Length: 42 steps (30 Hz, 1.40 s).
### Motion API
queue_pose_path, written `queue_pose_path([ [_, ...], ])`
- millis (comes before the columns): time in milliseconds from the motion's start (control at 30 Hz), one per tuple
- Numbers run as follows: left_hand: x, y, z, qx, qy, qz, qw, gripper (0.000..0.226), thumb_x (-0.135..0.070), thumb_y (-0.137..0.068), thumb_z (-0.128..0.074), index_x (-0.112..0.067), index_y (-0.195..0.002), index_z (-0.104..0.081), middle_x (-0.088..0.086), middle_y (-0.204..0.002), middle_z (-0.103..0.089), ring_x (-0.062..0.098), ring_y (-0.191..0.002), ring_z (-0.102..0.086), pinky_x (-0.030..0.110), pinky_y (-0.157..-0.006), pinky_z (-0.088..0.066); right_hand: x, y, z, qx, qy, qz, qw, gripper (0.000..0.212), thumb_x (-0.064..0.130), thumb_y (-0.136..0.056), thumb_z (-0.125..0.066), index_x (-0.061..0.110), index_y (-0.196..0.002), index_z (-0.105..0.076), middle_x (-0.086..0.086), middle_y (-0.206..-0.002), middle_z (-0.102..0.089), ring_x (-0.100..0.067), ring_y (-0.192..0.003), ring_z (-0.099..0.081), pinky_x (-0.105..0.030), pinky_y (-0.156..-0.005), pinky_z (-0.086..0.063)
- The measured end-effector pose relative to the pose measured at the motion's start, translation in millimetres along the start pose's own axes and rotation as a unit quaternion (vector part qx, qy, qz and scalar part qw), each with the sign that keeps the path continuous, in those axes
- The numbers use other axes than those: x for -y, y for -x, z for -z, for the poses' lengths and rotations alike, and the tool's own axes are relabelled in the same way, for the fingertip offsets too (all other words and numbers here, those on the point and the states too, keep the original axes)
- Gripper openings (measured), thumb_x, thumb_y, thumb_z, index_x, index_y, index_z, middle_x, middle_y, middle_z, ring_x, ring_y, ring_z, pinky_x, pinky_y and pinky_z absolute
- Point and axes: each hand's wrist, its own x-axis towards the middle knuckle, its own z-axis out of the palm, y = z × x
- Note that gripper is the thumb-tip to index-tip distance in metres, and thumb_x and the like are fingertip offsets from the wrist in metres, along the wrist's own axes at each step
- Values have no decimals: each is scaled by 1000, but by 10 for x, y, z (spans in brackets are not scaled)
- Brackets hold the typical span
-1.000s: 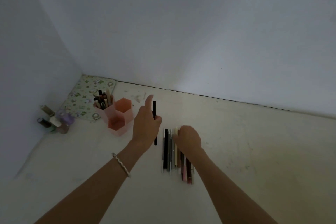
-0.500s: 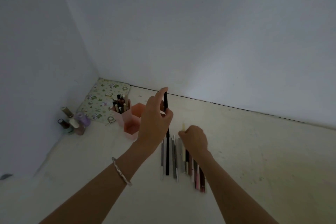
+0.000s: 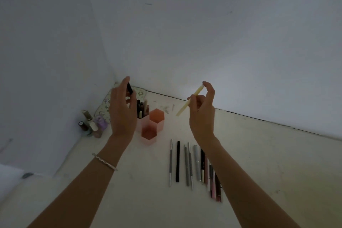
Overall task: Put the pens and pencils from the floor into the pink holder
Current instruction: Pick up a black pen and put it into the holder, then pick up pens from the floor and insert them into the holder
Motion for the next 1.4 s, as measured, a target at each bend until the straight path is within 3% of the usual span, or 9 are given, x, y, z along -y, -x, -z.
queue_pose_path([
  [100,91,87,-1,80,-110,-47,990,21,-12,-93,-63,-7,-113,-69,14,-112,-63,30,-104,-61,46,-89,-52,28,60,-139,7,-15,20,1000,38,18,-102,-45,28,-135,-30,-6,-79,-67,-16,-67,-63,-21,-59,-51],
  [200,126,96,86,32,-194,-60,979,16,-18,-92,-63,-9,-97,-76,14,-118,-65,36,-115,-55,46,-98,-43,87,79,-327,19,-28,47,998,35,20,-102,-45,27,-133,-30,-3,-80,-69,-9,-69,-65,-13,-61,-51],
  [467,-118,-100,351,-18,-62,-21,998,31,-5,-91,-44,-5,-118,-59,9,-115,-60,22,-108,-52,25,-95,-39,45,221,-884,142,83,53,985,27,25,-103,-41,30,-129,-34,1,-84,-67,-15,-67,-64,-31,-63,-56],
  [600,-312,59,326,-19,18,-13,1000,19,3,-89,-47,-6,-102,-57,-3,-98,-53,10,-84,-53,20,-75,-47,-106,329,-866,126,220,225,941,25,16,-98,-48,8,-115,-64,-9,-99,-69,-22,-88,-62,-33,-82,-50],
  [800,-511,813,-132,251,-4,81,965,25,-2,-84,-54,-24,-88,-45,-10,-79,-48,4,-65,-50,15,-58,-48,-280,203,-359,-13,155,92,983,29,4,-94,-44,10,-118,-60,-4,-106,-62,-15,-93,-59,-29,-81,-50],
  [967,-360,1396,-557,461,-271,97,839,42,-21,-100,-43,-12,-140,-35,6,-124,-55,19,-105,-60,28,-84,-51,-498,190,182,-1,166,-17,986,26,5,-95,-46,16,-113,-61,5,-95,-63,-10,-80,-58,-23,-71,-45],
  [1100,-374,1524,-681,476,-318,81,816,57,-13,-103,-38,-11,-154,-13,12,-133,-49,25,-113,-58,33,-92,-48,-707,365,440,73,203,-76,973,23,9,-96,-46,17,-111,-62,3,-96,-66,-10,-74,-56,-27,-71,-50],
  [1267,-680,981,-613,378,-106,129,911,72,-6,-95,-52,-21,-154,-14,8,-98,-60,19,-78,-63,32,-69,-57,-904,473,377,175,286,-111,936,20,11,-90,-55,12,-105,-68,-2,-102,-65,-17,-94,-60,-22,-78,-43],
  [1400,-908,508,-439,271,3,80,959,77,-7,-89,-60,-30,-151,-22,-3,-77,-55,8,-60,-56,12,-53,-48,-1024,470,179,241,397,-120,878,25,28,-92,-56,7,-99,-67,-8,-105,-61,-24,-100,-57,-31,-86,-48],
])
